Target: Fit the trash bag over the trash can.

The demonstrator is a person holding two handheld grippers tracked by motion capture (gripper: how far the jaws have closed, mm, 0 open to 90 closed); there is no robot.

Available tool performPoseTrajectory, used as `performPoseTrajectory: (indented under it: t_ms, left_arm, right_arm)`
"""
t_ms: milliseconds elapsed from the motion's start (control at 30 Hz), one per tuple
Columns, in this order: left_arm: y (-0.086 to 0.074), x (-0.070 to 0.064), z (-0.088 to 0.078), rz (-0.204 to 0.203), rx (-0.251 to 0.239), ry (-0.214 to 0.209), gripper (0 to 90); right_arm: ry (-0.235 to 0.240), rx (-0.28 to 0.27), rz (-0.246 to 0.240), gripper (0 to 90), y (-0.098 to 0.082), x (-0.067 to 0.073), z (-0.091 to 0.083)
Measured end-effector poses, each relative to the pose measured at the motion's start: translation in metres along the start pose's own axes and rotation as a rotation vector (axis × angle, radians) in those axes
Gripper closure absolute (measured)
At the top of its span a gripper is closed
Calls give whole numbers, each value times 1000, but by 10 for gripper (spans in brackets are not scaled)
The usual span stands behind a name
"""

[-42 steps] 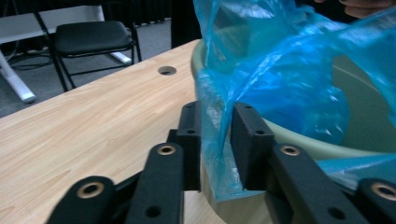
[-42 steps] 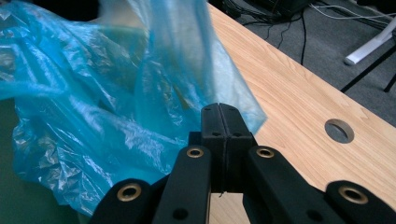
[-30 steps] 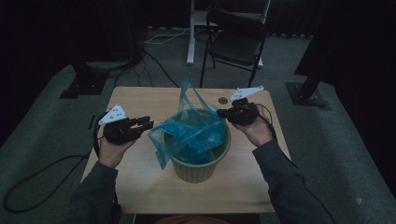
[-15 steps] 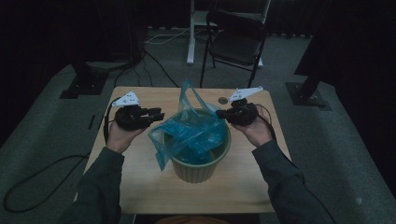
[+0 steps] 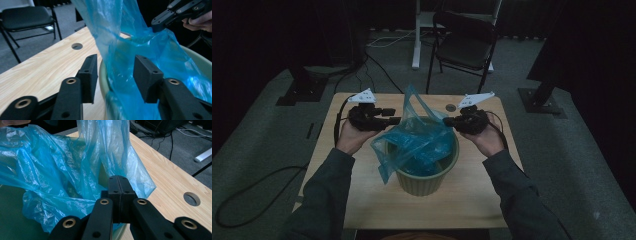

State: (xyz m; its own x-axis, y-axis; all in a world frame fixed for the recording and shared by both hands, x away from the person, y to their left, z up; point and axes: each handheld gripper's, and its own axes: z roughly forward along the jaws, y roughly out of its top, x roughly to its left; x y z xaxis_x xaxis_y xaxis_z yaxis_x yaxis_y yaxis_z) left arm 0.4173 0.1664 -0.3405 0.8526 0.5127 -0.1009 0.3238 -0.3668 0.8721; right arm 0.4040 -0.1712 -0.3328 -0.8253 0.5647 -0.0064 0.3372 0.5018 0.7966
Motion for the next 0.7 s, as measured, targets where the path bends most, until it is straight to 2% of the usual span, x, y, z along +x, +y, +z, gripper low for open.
performPoseTrajectory:
  t_ms: [133,233,300,333,467,500,567,700]
  left_arm:
    - [3,1,16,0,43,-3,494]
    - [1,4,28,-10,89,13,492]
    - [-1,5,34,-13,120,38,538]
    - [-1,4,36,-6,127,50,597]
    - [1,4,35,1,102,60,784]
    - [2,5,33,-6,84,64,784]
    - [2,6,31,-6,73,69,853]
    - [-2,13,28,-26,75,85,897]
  right_arm:
    - [2,-5,2,900,0,-1,0]
    - [5,-8,4,900,1,-1,1]
    - [7,-10,1,900,1,-1,2]
    - [7,-10,1,900,1,-1,2]
    - [-3,-10,-1,900,0,-1,2]
    - [-11,-8,-3,900,0,-1,2]
    - [-16,-8,-4,900,0,-3,3]
    - [-34,4,6,900,-4,-7,6]
